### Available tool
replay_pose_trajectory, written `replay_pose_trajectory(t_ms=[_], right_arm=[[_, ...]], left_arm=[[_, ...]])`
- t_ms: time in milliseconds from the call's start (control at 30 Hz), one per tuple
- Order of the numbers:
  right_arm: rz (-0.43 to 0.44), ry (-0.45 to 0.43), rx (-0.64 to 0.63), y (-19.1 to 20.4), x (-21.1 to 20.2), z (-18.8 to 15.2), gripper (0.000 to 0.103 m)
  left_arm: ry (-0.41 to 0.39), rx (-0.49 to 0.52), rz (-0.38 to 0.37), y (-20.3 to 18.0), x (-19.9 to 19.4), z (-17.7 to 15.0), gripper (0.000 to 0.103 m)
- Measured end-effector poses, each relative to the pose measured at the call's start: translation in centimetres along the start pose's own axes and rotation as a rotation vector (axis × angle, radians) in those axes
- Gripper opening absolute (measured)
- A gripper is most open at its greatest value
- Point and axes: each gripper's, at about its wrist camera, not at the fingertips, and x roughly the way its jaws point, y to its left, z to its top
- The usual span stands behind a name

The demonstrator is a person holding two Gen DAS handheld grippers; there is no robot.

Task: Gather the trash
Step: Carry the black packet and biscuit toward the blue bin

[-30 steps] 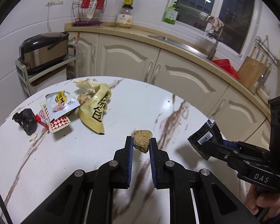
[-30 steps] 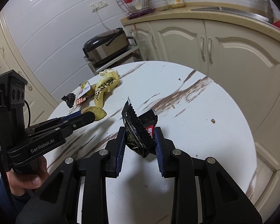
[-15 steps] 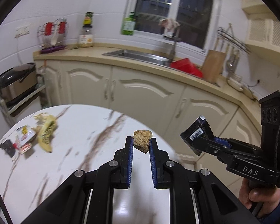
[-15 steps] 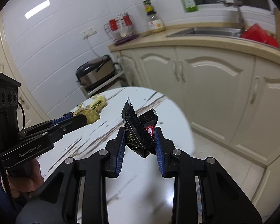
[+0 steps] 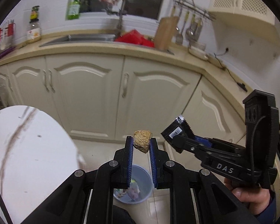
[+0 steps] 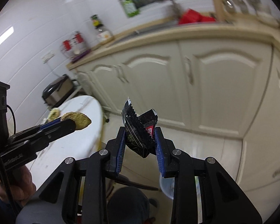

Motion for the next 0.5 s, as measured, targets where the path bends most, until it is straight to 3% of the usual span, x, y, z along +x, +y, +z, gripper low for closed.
replay_pose_trajectory(t_ms=[267,500], right_arm=[[-0.020,0.121,0.134,-7.8,5.2,-3.0,0.028],[-0.027,0.219,0.239,-12.3,9.6,-5.7,0.029]], left_arm=[[0.182,0.030,-0.001,-1.1,8.8,1.4,0.013],[0.358,0.027,0.034,-0.9,16.5,2.1,0.014]])
